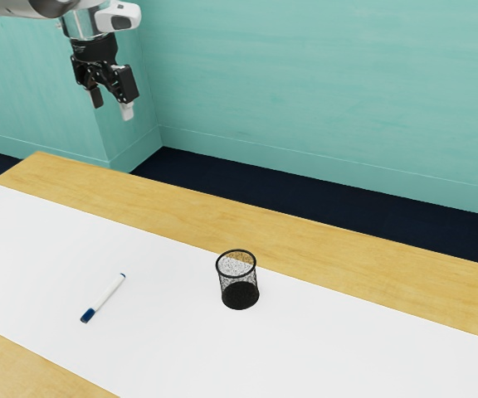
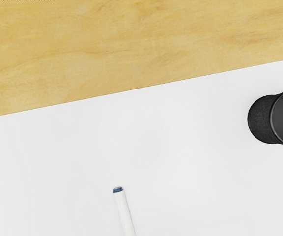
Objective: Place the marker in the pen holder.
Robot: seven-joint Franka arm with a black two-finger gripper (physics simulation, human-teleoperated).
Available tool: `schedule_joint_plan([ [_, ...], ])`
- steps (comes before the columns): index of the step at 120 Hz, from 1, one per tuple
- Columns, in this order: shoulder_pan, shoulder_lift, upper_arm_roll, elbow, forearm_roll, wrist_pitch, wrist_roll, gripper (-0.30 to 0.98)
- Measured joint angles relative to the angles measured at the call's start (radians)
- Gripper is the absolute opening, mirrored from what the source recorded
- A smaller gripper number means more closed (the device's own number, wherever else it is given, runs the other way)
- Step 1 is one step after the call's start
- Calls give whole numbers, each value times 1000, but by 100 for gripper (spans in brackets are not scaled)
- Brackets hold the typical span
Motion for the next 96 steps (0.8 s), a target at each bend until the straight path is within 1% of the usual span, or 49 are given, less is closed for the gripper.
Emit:
schedule_joint_plan([
  [43, -27, 2, -6, -1, 2, -3, -1, 69],
  [51, -45, 14, -6, -34, 8, 7, -6, 69],
  [60, -44, -7, -16, -180, 13, 50, -21, 69],
  [73, -45, -241, -36, -662, 18, 211, -48, 69],
  [79, -28, -309, -39, -835, 15, 299, -62, 68],
  [88, 24, -354, -35, -999, -2, 422, -81, 69],
  [96, 27, -366, 26, -1079, -12, 511, -93, 69],
])
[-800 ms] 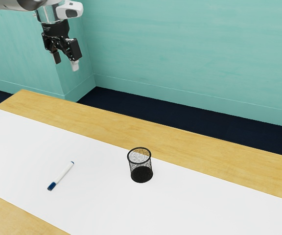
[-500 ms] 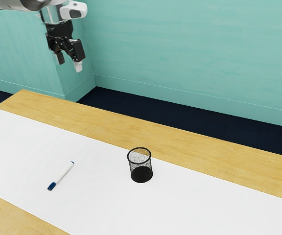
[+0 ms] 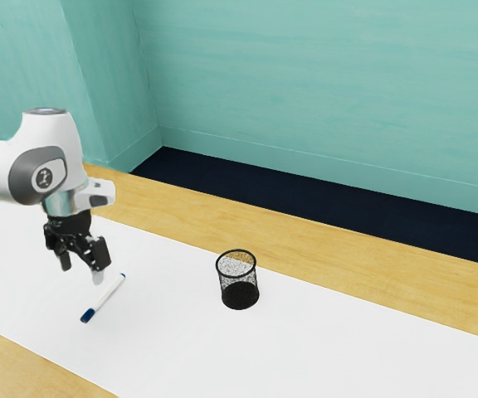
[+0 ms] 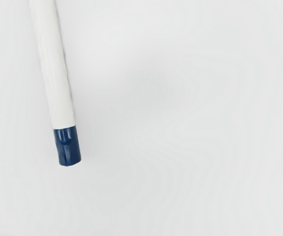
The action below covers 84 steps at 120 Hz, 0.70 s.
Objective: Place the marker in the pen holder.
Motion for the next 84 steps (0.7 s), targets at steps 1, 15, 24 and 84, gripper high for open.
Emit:
schedule_joint_plan([
  [1, -1, -1, 10, -7, -1, 9, -1, 69],
  [15, -35, 0, 135, -89, -9, 126, -4, 69],
  [24, -54, 45, 159, -111, -10, 201, -5, 69],
  [84, -112, 267, 195, -112, -19, 501, -17, 52],
])
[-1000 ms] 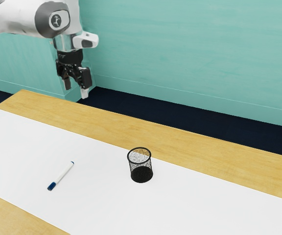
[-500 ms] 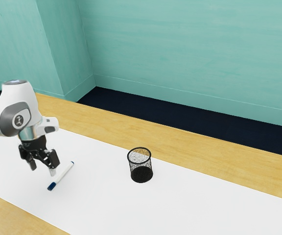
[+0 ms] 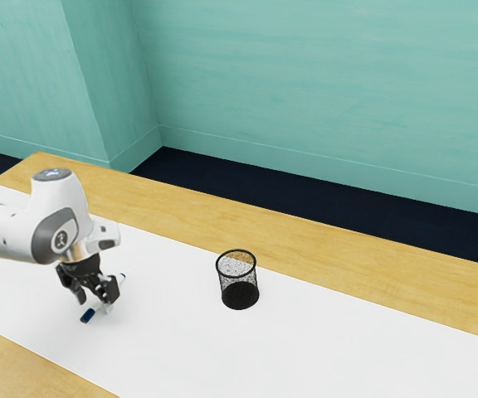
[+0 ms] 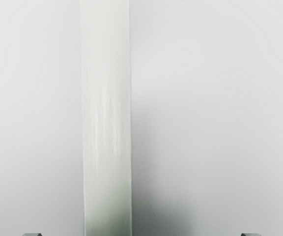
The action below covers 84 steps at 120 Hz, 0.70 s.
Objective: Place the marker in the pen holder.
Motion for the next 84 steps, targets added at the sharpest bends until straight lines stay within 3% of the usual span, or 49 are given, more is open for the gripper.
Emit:
schedule_joint_plan([
  [20, -25, 15, 17, 1, 3, 28, -5, 38],
  [84, -25, 13, 43, -1, 3, 53, -18, 13],
])
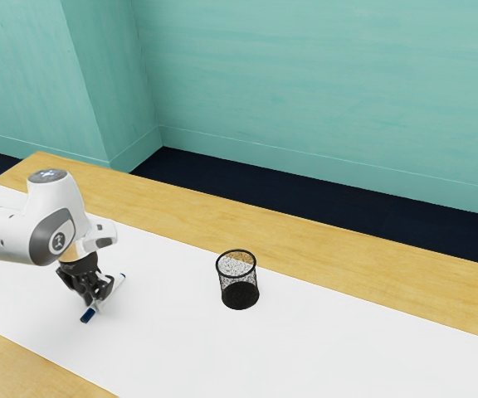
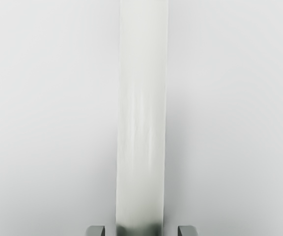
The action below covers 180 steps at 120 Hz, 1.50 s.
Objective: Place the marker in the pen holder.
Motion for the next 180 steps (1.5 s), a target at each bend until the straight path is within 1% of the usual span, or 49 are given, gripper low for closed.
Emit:
schedule_joint_plan([
  [22, 0, 0, 0, -1, 0, 1, -8, 6],
  [46, -2, 1, 0, -1, 0, 2, -19, 4],
  [82, -2, 15, 0, 14, 1, -11, -31, 4],
  [113, -7, 33, -1, 42, -1, -66, -42, 4],
  [180, -10, 37, -1, 51, -5, -148, -58, 5],
])
